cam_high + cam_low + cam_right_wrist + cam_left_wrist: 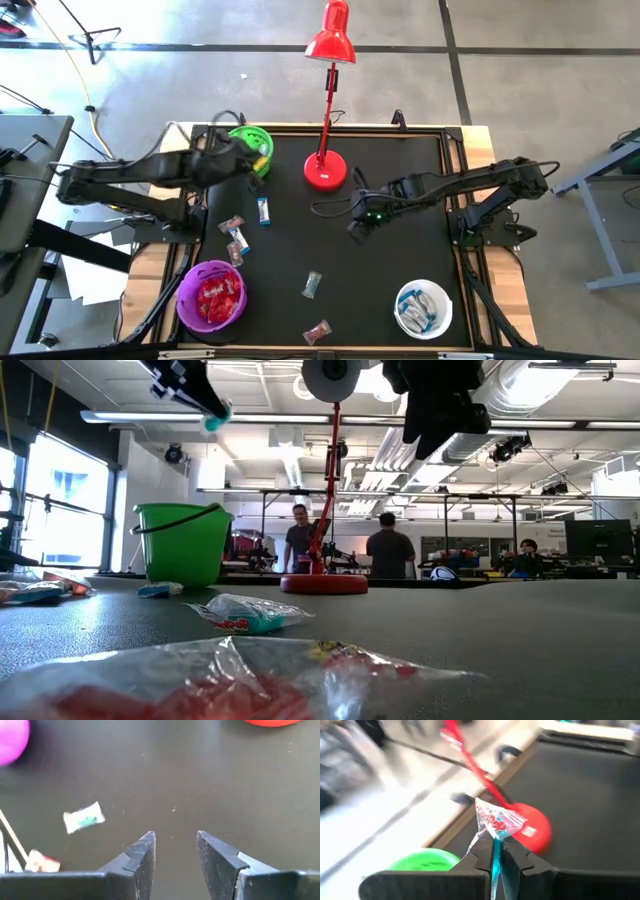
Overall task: Sort candy
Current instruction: Put the blue gummy into the green bucket
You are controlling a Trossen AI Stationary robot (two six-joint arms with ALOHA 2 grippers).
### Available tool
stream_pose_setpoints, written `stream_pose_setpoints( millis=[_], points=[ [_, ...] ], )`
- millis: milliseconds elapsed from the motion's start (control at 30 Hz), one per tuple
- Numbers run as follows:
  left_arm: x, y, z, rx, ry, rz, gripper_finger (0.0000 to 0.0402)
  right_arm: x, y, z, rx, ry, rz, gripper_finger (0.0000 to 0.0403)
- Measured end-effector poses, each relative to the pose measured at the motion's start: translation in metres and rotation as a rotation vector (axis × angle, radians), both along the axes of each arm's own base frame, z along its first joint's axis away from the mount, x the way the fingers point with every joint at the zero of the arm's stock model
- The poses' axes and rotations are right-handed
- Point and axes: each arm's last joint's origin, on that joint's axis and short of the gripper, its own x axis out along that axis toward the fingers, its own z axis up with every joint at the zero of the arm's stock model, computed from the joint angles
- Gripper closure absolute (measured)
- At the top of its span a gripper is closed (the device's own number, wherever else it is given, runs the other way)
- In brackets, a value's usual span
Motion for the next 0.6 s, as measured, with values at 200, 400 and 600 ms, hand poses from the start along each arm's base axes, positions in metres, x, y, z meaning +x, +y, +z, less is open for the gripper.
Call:
stream_pose_setpoints(
  millis=[200, 400, 600],
  points=[
    [-0.024, 0.019, 0.014, 0.242, 0.103, 0.171, 0.0397, 0.001, -0.008, 0.000, -0.012, -0.010, -0.110, 0.0261],
    [-0.029, 0.047, 0.011, 0.280, 0.249, 0.177, 0.0397, 0.003, -0.020, 0.001, -0.017, -0.022, -0.169, 0.0261],
    [-0.026, 0.076, -0.001, 0.181, 0.295, 0.164, 0.0396, 0.005, -0.034, 0.002, -0.014, -0.048, -0.214, 0.0261]
  ],
)
